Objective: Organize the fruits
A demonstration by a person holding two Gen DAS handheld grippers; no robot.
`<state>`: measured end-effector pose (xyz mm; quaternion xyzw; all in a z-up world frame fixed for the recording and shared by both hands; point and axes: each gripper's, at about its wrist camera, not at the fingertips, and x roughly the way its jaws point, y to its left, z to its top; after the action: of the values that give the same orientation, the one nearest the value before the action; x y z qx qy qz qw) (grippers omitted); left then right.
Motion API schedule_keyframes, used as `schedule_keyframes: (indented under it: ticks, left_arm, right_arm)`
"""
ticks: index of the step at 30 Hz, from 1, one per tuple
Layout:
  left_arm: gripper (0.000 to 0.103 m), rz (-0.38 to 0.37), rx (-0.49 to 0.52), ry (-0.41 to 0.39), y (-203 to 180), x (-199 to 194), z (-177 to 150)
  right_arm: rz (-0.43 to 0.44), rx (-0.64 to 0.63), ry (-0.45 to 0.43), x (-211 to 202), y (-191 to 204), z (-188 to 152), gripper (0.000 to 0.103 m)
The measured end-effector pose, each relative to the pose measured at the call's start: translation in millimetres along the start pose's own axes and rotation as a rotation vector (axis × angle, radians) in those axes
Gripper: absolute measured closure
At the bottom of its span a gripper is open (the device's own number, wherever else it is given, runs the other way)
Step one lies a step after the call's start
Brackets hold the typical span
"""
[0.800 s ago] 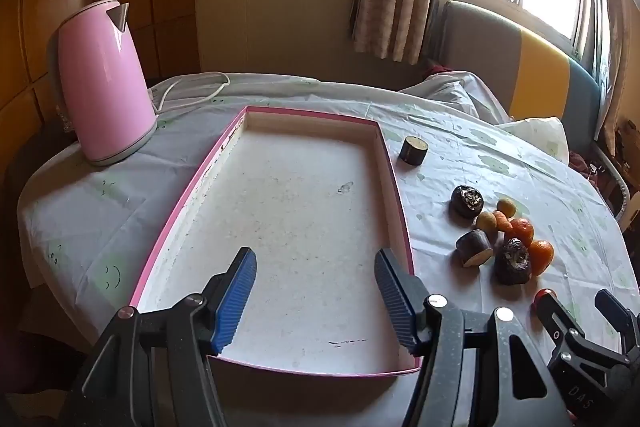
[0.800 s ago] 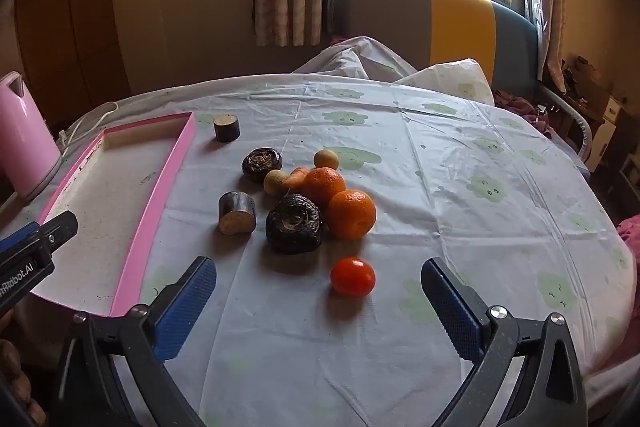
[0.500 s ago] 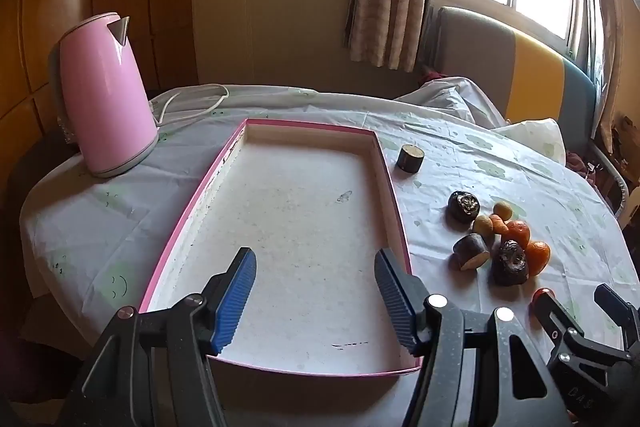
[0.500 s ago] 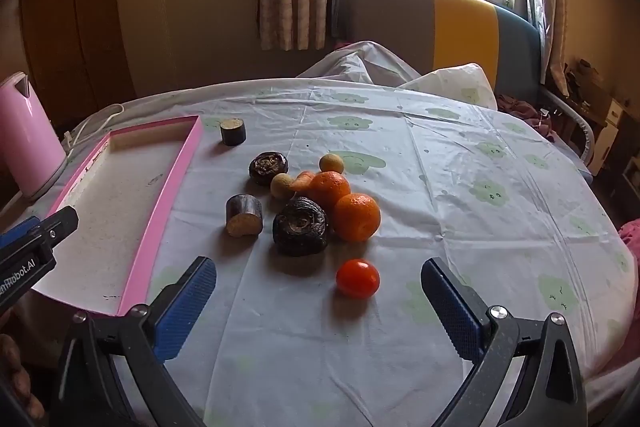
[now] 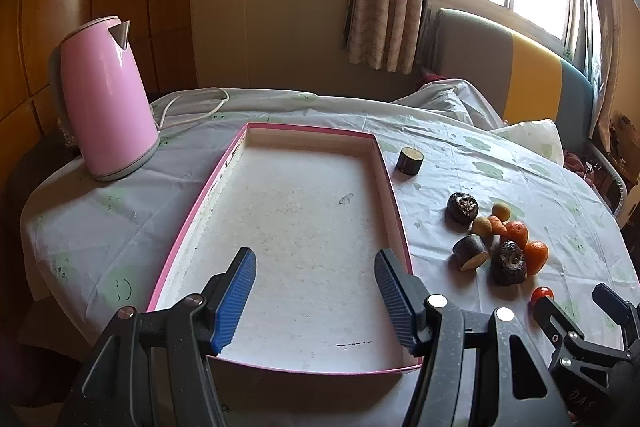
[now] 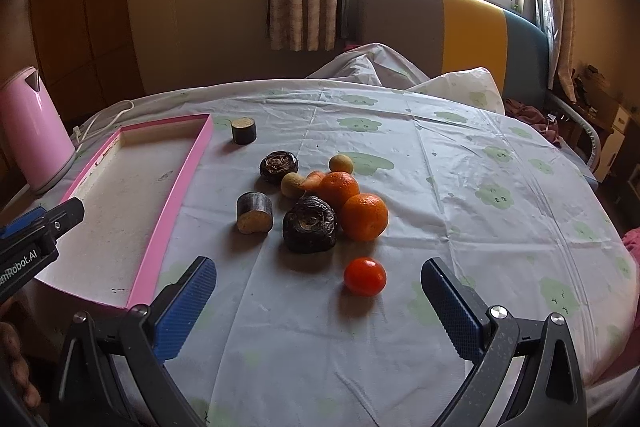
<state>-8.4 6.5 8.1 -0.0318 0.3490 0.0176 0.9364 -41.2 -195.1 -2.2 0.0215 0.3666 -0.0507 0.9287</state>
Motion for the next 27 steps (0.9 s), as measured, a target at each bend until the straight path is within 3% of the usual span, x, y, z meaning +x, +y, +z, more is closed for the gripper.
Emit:
schedule_keyframes:
  ticks: [27]
  left_arm:
    - [0.04, -0.092, 0.069, 0.007, -17, -7, -1]
  right_arm:
    - [0.018, 0.018, -0.015, -5, -15, 1, 0.0]
